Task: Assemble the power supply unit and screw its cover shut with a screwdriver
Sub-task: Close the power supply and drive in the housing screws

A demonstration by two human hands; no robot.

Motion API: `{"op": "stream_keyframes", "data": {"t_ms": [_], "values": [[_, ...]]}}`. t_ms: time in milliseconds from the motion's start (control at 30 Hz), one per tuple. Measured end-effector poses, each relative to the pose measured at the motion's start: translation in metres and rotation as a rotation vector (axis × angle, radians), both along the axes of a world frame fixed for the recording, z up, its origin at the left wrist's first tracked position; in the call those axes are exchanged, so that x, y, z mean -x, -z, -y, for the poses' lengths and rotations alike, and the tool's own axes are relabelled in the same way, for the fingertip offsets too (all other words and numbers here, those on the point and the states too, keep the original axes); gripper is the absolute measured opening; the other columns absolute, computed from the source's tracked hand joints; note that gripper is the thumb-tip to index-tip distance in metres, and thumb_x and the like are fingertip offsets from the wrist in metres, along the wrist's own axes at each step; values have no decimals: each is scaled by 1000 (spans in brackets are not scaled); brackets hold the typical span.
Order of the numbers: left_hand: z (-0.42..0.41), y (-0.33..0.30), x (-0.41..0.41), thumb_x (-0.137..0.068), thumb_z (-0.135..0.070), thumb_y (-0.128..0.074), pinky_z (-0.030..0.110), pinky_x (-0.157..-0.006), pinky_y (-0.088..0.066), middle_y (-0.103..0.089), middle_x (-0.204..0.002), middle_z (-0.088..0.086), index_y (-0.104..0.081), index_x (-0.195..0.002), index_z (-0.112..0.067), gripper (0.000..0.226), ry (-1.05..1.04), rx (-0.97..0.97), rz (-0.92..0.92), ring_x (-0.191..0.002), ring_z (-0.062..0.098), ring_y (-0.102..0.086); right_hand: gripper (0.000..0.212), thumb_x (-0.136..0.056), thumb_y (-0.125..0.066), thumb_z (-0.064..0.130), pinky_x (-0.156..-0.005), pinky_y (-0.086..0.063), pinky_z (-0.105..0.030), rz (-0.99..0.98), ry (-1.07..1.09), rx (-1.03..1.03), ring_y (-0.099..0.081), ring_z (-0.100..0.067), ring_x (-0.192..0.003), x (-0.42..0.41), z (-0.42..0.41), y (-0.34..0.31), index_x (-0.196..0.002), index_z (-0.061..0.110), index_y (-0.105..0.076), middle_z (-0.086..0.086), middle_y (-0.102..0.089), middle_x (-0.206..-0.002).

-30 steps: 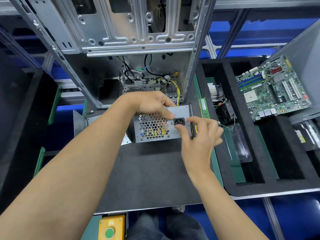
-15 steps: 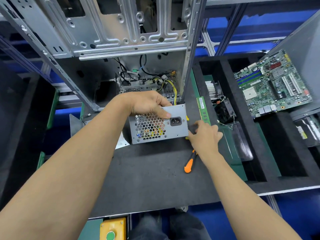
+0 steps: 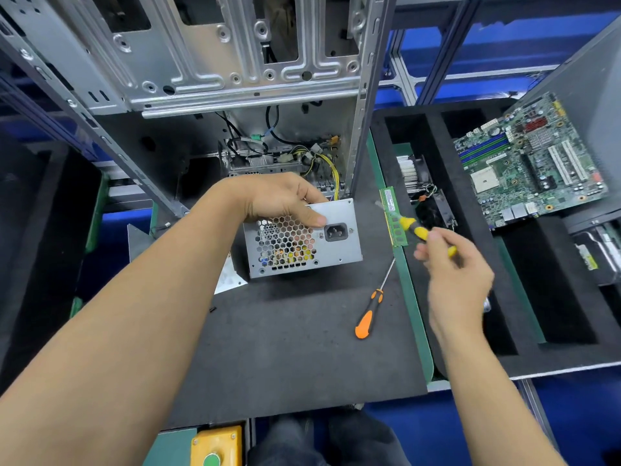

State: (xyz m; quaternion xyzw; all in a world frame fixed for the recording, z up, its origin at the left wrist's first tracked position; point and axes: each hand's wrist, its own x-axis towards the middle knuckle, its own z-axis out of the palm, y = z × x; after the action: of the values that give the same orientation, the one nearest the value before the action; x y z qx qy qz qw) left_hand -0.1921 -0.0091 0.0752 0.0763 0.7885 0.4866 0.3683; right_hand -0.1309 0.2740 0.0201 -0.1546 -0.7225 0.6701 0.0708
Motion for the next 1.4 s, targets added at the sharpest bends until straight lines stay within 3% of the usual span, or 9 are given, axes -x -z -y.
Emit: {"op": "stream_keyframes", "data": {"t_ms": [67, 133, 333, 500, 633, 800, 967, 1167, 1400], "values": [[1, 0, 2, -81, -25, -75, 50, -110, -43, -74, -113, 14, -74, -112, -7, 36, -4, 8, -3, -107, 31, -67, 13, -83, -77, 20, -85, -53, -26, -21, 5, 193, -68, -14, -83, -3, -12, -14, -92, 29, -75, 5, -70, -83], [2, 1, 4, -86, -19, -76, 50, -110, -43, -74, -113, 13, -73, -114, -6, 31, -3, 14, -9, -111, 36, -67, 18, -84, -76, 15, -81, -53, -22, -106, 12, 184, -67, -13, -78, -6, -18, -26, -94, 28, -74, 8, -69, -81], [3, 2, 7, -84, -18, -73, 49, -109, -45, -73, -114, 17, -73, -113, -7, 31, -14, -4, 16, -114, 41, -64, 15, -94, -59, 26, -64, -56, -30, -434, -9, -227, -71, -12, -68, -38, 4, -48, -97, 41, -60, 11, -69, -74], [4, 3, 8, -86, -18, -72, 44, -107, -46, -74, -113, 15, -74, -112, -9, 28, -2, 1, 16, -103, 28, -67, 6, -92, -54, 35, -59, -55, -46, -375, 17, -354, -70, -25, -66, -49, 11, -35, -94, 41, -53, -3, -66, -68], [5, 5, 10, -86, -21, -75, 40, -104, -50, -75, -112, 12, -75, -113, -11, 28, 18, -5, 21, -109, 33, -68, 4, -93, -53, 33, -59, -51, -30, -422, 32, -417, -68, -26, -64, -47, 10, -32, -96, 35, -54, -4, -63, -65], [5, 7, 9, -81, -28, -75, 32, -98, -52, -76, -110, 9, -78, -106, -20, 26, 14, -34, 39, -104, 27, -70, 4, -92, -53, 31, -59, -47, -23, -422, 47, -432, -66, -31, -63, -46, 7, -33, -94, 34, -53, -2, -62, -68], [6, 8, 10, -81, -29, -75, 34, -102, -50, -76, -110, 7, -78, -106, -21, 27, 30, -38, 33, -107, 26, -70, 12, -93, -54, 26, -58, -47, -22, -470, 41, -450, -65, -30, -60, -47, 8, -35, -95, 37, -50, 5, -59, -68], [6, 8, 10, -80, -27, -75, 41, -106, -49, -75, -111, 11, -77, -109, -17, 31, 19, -34, 29, -112, 36, -66, 2, -93, -54, 28, -59, -45, -18, -442, 39, -429, -65, -28, -62, -48, 5, -30, -93, 27, -53, -1, -60, -67], [6, 7, 8, -82, -25, -74, 38, -103, -51, -75, -112, 10, -77, -109, -17, 29, 11, -36, 40, -110, 33, -68, 11, -93, -54, 32, -60, -44, -12, -433, 28, -432, -63, -19, -61, -49, 8, -30, -94, 42, -49, 0, -61, -68]]}}
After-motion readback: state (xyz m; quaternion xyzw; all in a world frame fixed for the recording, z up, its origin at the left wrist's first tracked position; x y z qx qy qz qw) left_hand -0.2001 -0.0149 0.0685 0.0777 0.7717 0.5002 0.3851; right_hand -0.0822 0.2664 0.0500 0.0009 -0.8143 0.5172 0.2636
